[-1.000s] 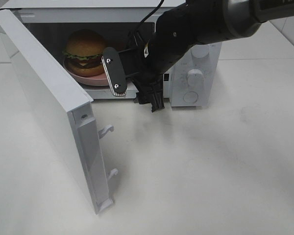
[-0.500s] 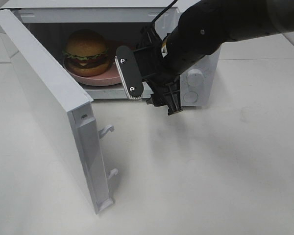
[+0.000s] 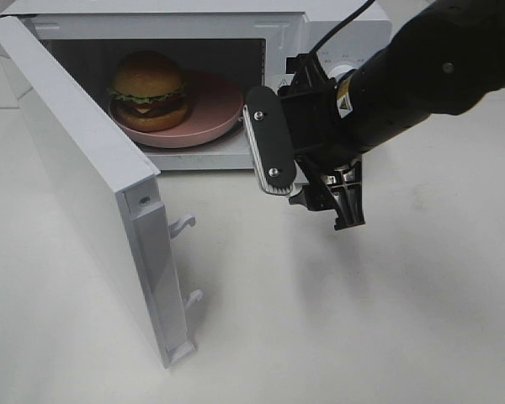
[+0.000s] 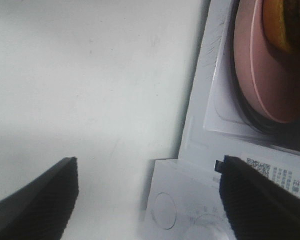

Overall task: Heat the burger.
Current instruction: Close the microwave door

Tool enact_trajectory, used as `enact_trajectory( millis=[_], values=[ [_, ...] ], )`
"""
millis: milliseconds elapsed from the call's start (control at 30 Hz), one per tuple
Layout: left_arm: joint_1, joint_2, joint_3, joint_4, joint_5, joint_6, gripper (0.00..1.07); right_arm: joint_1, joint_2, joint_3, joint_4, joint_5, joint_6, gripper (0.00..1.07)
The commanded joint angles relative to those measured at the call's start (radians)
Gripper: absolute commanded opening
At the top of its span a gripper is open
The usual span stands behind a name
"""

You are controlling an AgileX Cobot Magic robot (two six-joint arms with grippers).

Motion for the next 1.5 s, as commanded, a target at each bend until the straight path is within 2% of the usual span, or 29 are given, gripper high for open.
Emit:
enact_trajectory(
  millis=[33,333,500,667,767,833,933,1033,1200,1300,1500],
  values=[
    [-0.001,-0.015,0.001,0.000,-0.008,-0.002,1.00,-0.004,-0.047,0.035,0.003,0.000,0.037,0.76],
    [-0.001,-0.015,0.001,0.000,-0.008,-0.002,1.00,-0.004,-0.222,0.163,0.002,0.019,0.261,0.76],
    [-0.001,-0.015,0.001,0.000,-0.008,-0.002,1.00,-0.004,-0.279,0.190,0.002,0.094,0.395,0.76],
    [-0.001,-0.015,0.001,0.000,-0.008,-0.002,1.00,-0.004,-0.370,0.202,0.000,0.280,0.713,0.76],
    [-0.001,-0.015,0.001,0.000,-0.008,-0.002,1.00,-0.004,-0.385,0.202,0.000,0.304,0.761,0.76],
    [-0.001,-0.015,0.001,0.000,-0.008,-0.002,1.00,-0.004,-0.450,0.202,0.001,0.379,0.950,0.76],
    [-0.001,-0.015,0.001,0.000,-0.008,-0.002,1.00,-0.004,-0.505,0.202,0.001,0.453,1.078,0.76],
    [-0.001,-0.015,0.001,0.000,-0.008,-0.002,1.00,-0.004,-0.522,0.202,0.001,0.475,1.107,0.76],
    [-0.001,-0.015,0.001,0.000,-0.008,-0.002,1.00,-0.004,-0.654,0.202,0.003,0.690,1.168,0.76],
    [-0.001,-0.015,0.001,0.000,-0.008,-0.002,1.00,-0.004,-0.669,0.202,0.004,0.714,1.168,0.76],
    [-0.001,-0.015,0.001,0.000,-0.008,-0.002,1.00,-0.004,-0.809,0.202,0.008,0.812,1.168,0.76]
  ],
)
